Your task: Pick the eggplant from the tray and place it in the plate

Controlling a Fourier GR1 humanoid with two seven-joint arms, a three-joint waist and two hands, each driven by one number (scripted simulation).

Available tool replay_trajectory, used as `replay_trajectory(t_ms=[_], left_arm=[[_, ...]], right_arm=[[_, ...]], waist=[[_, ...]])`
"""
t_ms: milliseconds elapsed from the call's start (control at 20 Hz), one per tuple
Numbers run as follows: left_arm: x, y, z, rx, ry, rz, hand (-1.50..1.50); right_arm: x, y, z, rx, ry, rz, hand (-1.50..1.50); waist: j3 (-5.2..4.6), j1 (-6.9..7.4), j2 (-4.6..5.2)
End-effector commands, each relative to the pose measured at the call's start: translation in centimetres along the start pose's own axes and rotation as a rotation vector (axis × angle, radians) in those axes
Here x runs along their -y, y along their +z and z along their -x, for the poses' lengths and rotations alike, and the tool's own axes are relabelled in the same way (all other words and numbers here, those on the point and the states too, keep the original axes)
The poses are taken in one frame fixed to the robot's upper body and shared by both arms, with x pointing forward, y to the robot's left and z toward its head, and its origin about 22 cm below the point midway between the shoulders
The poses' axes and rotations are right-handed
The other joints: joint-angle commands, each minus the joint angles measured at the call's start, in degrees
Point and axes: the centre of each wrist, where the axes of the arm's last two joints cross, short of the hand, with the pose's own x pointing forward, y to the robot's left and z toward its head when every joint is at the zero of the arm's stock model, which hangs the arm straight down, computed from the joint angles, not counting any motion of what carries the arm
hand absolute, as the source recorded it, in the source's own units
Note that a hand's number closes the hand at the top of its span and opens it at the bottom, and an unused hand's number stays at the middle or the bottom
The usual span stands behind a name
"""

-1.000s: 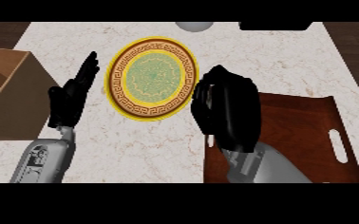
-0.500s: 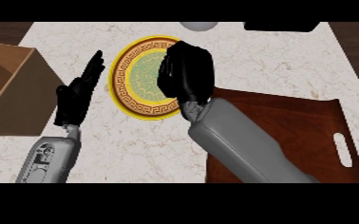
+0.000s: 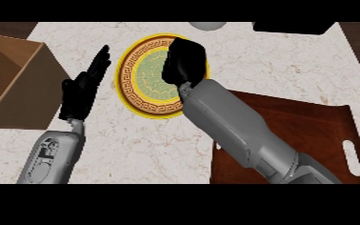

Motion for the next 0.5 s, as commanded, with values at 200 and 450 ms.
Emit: replay_trajectory(t_ms=[200, 450], left_arm=[[0.8, -0.4, 0.2, 0.033, -0.011, 0.014, 0.0], [1.2, -1.0, -0.8, 0.028, -0.001, 0.032, 0.0]], right_arm=[[-2.7, -1.2, 3.5, -0.145, -0.167, -0.062, -1.5], [-2.2, -1.0, 2.5, -0.083, -0.274, -0.037, -1.5]], waist=[[0.07, 2.27, 0.85], [0.1, 2.53, 0.7]])
